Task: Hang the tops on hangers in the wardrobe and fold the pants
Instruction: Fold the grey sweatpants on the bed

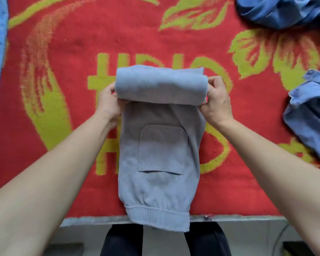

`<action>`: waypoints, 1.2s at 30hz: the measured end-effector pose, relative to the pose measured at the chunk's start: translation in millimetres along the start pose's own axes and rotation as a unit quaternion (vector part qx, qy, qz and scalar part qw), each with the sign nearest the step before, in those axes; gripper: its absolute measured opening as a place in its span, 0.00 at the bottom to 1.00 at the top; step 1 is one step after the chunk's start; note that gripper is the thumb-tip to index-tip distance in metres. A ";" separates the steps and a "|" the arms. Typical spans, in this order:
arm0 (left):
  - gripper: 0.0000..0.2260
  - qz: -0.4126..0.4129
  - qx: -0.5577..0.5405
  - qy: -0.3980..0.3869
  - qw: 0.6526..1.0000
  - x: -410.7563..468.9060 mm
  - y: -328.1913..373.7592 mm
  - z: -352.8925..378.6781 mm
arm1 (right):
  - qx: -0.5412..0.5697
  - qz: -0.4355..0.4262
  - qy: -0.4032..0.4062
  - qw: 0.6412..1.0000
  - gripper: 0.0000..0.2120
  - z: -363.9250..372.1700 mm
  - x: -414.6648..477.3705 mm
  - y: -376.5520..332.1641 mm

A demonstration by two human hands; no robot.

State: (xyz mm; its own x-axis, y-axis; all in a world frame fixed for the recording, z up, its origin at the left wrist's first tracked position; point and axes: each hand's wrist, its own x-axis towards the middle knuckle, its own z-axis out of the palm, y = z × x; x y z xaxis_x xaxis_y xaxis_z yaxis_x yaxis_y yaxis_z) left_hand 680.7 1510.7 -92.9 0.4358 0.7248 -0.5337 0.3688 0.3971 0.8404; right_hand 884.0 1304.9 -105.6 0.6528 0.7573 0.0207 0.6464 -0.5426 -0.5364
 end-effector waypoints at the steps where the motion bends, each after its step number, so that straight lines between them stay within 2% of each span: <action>1: 0.17 -0.027 -0.024 0.010 0.999 -8.6 -8.9 0.1 | 0.009 0.021 -0.020 1.000 0.13 3.6 -11.0 0.4; 3: 0.17 -0.094 -0.076 0.048 0.991 -25.1 -23.0 1.3 | 0.087 0.125 -0.048 0.987 0.14 8.8 -30.8 -2.1; 4: 0.14 -0.132 -0.099 0.080 0.983 -32.2 -27.1 2.0 | 0.159 0.204 -0.053 0.964 0.15 8.9 -36.2 -5.8; 5: 0.08 -0.169 -0.114 0.103 0.974 -37.7 -29.7 1.7 | 0.239 0.286 -0.052 0.926 0.15 6.9 -38.9 -10.4; 6: 0.05 -0.206 -0.121 0.110 0.965 -42.3 -30.3 0.1 | 0.314 0.370 -0.051 0.873 0.14 4.1 -38.9 -13.4; 7: 0.10 -0.236 -0.116 0.094 0.960 -45.6 -29.7 -2.4 | 0.369 0.443 -0.058 0.815 0.12 -0.4 -36.9 -15.0; 8: 0.18 -0.262 -0.106 0.053 0.958 -47.2 -30.1 -6.7 | 0.392 0.495 -0.087 0.771 0.14 -6.3 -34.8 -16.2; 9: 0.24 -0.273 -0.095 0.009 0.957 -48.0 -29.8 -10.6 | 0.388 0.521 -0.143 0.746 0.23 -12.1 -33.7 -15.8; 11: 0.28 -0.276 -0.054 -0.031 0.959 -50.5 -25.4 -13.5 | 0.354 0.516 -0.285 0.726 0.38 -18.9 -34.0 -16.7; 13: 0.24 -0.269 -0.013 -0.016 0.963 -51.9 -23.4 -9.3 | 0.325 0.499 -0.357 0.720 0.38 -17.3 -38.3 -23.5; 14: 0.21 -0.265 -0.008 -0.010 0.964 -52.1 -23.7 -5.9 | 0.326 0.499 -0.353 0.721 0.34 -15.0 -41.1 -27.3; 16: 0.19 -0.254 -0.041 -0.009 0.966 -55.0 -24.8 -1.8 | 0.379 0.500 -0.293 0.722 0.22 -10.6 -47.5 -33.0; 18: 0.17 -0.225 -0.127 -0.043 0.965 -61.1 -27.2 -5.8 | 0.484 0.487 -0.197 0.699 0.09 -9.2 -53.0 -32.2; 19: 0.17 -0.213 -0.162 -0.073 0.961 -67.4 -31.1 -9.1 | 0.531 0.478 -0.149 0.684 0.07 -8.2 -57.4 -30.5; 20: 0.18 -0.213 -0.172 -0.100 0.957 -75.2 -38.1 -11.4 | 0.544 0.474 -0.119 0.681 0.07 -5.4 -64.5 -28.4; 21: 0.19 -0.224 -0.157 -0.110 0.956 -84.1 -46.7 -12.6 | 0.515 0.481 -0.116 0.700 0.08 -1.2 -73.2 -27.4; 23: 0.22 -0.256 -0.102 -0.066 0.959 -97.3 -65.4 -11.7 | 0.388 0.497 -0.172 0.757 0.06 9.0 -90.8 -29.8; 24: 0.22 -0.268 -0.091 -0.041 0.958 -101.0 -73.6 -10.9 | 0.340 0.499 -0.194 0.773 0.06 13.0 -97.8 -30.6; 27: 0.19 -0.267 -0.112 -0.025 0.957 -102.6 -87.8 -12.7 | 0.332 0.485 -0.181 0.788 0.13 17.2 -107.3 -26.0; 29: 0.17 -0.260 -0.112 -0.026 0.959 -104.5 -90.8 -15.3 | 0.343 0.470 -0.176 0.794 0.10 17.7 -114.4 -25.0; 31: 0.16 -0.266 -0.097 -0.013 0.959 -106.5 -91.6 -15.6 | 0.279 0.420 -0.193 0.842 0.06 18.9 -125.6 -24.4; 33: 0.13 -0.268 -0.078 0.032 0.960 -108.1 -90.4 -12.3 | 0.215 0.362 -0.206 0.883 0.05 19.1 -129.3 -25.2; 35: 0.12 -0.230 0.012 0.093 0.969 -111.1 -82.3 -2.9 | 0.205 0.369 -0.221 0.879 0.06 17.9 -123.8 -27.6; 36: 0.16 -0.181 0.110 0.123 0.970 -114.8 -79.1 2.1 | 0.207 0.396 -0.228 0.865 0.10 16.8 -120.2 -29.9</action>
State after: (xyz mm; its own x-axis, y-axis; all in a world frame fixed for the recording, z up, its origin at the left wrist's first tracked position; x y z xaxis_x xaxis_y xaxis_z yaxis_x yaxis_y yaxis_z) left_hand 603.2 1394.9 -98.3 0.0463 0.6831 -0.7289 0.6396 0.5402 0.5469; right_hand 779.6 1236.2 -106.3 0.5419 0.3230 -0.7759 -0.1911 -0.8516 -0.4880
